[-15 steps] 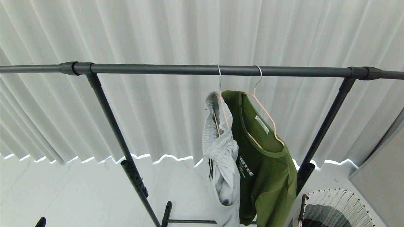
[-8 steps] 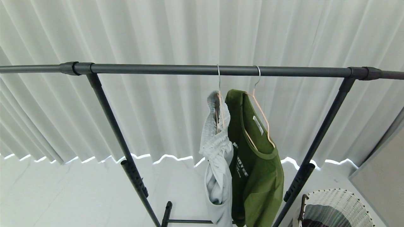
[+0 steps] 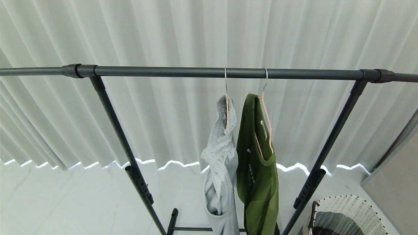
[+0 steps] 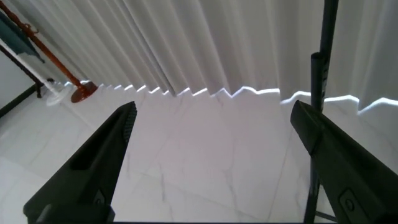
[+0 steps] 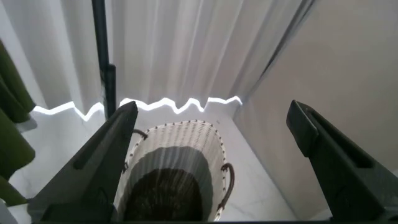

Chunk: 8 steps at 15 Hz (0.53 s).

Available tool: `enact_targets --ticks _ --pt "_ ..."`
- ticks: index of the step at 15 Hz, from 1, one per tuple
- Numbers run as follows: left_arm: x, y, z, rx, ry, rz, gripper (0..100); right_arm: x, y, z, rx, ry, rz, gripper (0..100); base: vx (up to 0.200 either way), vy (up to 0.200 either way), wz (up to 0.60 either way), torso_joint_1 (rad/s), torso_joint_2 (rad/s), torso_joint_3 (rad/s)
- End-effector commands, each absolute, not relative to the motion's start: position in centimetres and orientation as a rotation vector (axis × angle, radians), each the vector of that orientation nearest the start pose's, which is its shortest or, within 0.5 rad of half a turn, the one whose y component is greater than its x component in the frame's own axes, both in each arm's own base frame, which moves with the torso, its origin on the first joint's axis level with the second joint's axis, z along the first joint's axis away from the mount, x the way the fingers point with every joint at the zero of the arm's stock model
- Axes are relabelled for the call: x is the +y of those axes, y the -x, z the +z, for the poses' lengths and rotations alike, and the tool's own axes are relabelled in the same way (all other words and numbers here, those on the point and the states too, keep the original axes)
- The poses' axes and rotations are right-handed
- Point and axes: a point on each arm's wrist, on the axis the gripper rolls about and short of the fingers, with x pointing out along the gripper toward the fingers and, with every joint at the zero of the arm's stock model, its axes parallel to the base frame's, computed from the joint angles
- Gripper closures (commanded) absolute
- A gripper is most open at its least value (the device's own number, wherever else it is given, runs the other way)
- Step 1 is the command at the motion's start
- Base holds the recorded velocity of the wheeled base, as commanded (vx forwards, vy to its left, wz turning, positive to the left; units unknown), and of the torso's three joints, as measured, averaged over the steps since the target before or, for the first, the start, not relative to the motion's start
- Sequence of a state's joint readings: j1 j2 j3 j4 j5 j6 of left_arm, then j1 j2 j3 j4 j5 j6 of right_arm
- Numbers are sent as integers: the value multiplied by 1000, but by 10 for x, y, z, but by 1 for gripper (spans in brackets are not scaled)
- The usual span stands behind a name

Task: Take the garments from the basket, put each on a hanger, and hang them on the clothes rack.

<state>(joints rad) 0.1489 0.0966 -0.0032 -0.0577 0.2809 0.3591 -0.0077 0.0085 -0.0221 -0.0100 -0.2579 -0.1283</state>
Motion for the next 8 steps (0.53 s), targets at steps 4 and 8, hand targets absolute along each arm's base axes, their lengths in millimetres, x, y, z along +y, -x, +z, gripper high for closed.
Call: enact_targets --ticks 4,8 --pt "-1 15 83 70 -330 194 0 -6 24 81 -40 70 -270 0 0 0 0 0 0 0" --pt "-4 15 83 50 -238 59 0 -3 23 80 -33 79 -143 0 0 0 0 0 0 0"
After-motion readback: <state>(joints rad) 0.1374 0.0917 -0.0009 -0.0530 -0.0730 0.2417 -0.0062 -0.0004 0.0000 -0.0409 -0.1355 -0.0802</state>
